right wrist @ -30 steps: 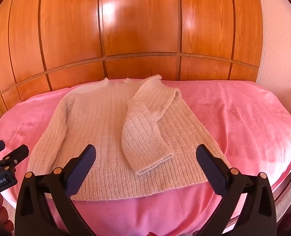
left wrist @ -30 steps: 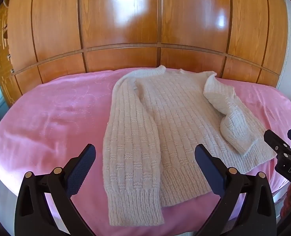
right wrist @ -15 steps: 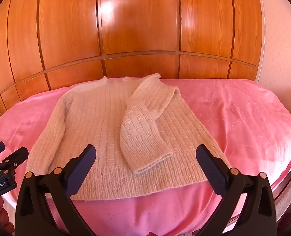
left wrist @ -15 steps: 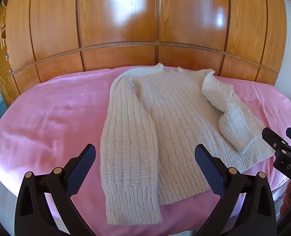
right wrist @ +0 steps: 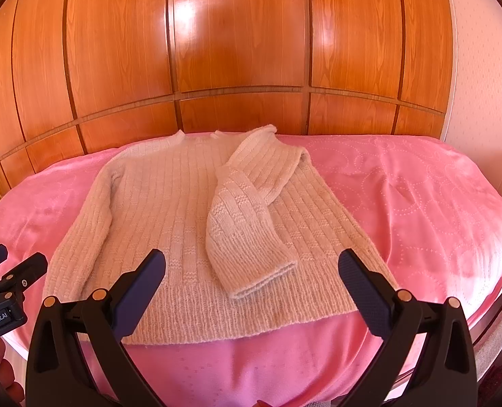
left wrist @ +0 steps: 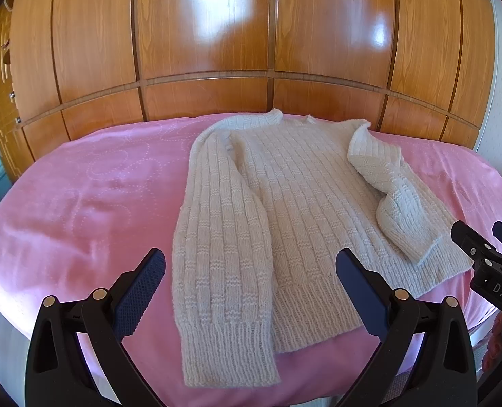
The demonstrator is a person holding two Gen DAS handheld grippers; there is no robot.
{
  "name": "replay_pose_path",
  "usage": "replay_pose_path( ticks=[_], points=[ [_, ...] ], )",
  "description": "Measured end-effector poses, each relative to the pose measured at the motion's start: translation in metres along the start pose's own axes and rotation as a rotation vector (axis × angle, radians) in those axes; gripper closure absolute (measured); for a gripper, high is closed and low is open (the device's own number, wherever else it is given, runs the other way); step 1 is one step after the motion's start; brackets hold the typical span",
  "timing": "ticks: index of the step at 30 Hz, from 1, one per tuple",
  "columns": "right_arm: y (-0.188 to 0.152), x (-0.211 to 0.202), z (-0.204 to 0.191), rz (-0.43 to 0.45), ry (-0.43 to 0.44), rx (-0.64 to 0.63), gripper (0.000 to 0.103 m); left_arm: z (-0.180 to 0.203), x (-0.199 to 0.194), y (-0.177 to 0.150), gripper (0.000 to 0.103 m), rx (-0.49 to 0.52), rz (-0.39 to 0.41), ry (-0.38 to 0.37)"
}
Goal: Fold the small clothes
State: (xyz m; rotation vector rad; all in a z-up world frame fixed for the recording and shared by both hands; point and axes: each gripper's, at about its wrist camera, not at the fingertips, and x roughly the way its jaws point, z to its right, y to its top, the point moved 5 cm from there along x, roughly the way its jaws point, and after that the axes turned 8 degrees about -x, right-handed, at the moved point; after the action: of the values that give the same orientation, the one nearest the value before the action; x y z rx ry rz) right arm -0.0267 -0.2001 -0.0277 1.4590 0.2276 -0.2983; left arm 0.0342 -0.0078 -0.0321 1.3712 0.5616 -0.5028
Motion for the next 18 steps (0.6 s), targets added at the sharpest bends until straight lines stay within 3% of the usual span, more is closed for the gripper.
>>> replay_pose_path(
  ticks=[18],
  points=[
    [-0.0018, 0.0034, 0.0004, -0.003, 0.002, -0.002, 0.002, -0.0017, 0.0017, -0.0046, 0.003, -0.010, -0.008, -0.008]
  ],
)
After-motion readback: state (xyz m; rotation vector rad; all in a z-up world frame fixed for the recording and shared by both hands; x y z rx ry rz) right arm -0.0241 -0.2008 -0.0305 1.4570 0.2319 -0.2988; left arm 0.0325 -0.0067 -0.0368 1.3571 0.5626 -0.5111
